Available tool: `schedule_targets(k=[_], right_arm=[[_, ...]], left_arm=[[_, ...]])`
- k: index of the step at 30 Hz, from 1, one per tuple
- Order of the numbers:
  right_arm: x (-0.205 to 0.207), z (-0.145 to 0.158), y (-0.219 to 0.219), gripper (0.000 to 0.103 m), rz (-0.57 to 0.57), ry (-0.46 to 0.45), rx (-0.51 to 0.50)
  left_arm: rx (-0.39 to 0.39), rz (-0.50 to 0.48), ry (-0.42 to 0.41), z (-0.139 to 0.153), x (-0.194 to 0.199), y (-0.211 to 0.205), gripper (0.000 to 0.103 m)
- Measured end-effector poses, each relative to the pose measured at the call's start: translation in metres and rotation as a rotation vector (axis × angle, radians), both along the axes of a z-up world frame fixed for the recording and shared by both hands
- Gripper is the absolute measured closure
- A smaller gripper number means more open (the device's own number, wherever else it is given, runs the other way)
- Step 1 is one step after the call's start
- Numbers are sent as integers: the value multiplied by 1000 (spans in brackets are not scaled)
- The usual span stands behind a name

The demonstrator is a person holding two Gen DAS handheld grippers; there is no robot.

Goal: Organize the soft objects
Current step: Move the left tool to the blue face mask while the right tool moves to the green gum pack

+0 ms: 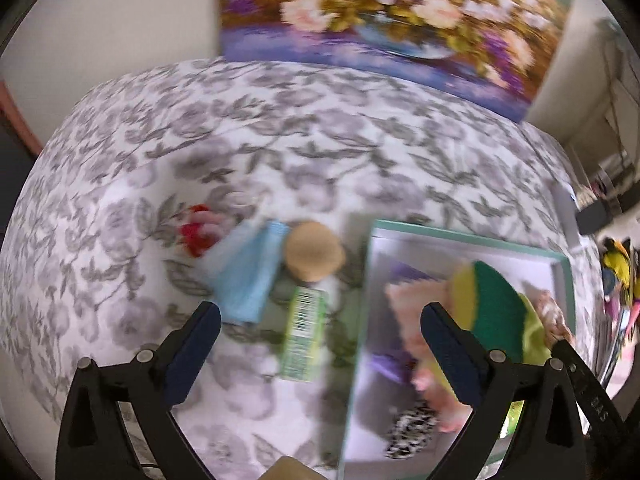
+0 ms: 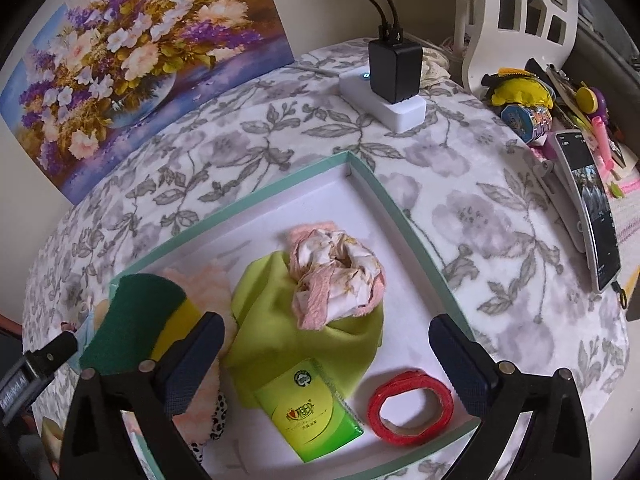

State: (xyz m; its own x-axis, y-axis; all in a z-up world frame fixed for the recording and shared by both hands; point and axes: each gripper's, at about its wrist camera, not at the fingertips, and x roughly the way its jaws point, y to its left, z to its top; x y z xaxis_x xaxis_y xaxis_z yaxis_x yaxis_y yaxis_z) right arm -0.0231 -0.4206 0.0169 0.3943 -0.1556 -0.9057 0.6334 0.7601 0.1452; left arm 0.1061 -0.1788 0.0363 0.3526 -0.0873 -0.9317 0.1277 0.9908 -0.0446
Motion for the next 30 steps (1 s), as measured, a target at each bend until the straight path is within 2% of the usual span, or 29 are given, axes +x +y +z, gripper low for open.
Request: schedule_targets(k=[7, 14, 22, 30], right_arm=[[5, 7, 12, 0, 20, 3, -10], [16, 31, 41, 0, 75, -36, -57], [36, 57, 97, 0, 182, -105, -95], [64, 68, 167, 0, 304, -169, -75]], left_arm=[[-8, 112, -17, 9, 14, 48, 3], [-33, 236, -50, 21, 24, 102, 3], [-28, 322, -72, 29, 28, 145, 3], [-17, 412, -70, 27, 31, 194, 3]])
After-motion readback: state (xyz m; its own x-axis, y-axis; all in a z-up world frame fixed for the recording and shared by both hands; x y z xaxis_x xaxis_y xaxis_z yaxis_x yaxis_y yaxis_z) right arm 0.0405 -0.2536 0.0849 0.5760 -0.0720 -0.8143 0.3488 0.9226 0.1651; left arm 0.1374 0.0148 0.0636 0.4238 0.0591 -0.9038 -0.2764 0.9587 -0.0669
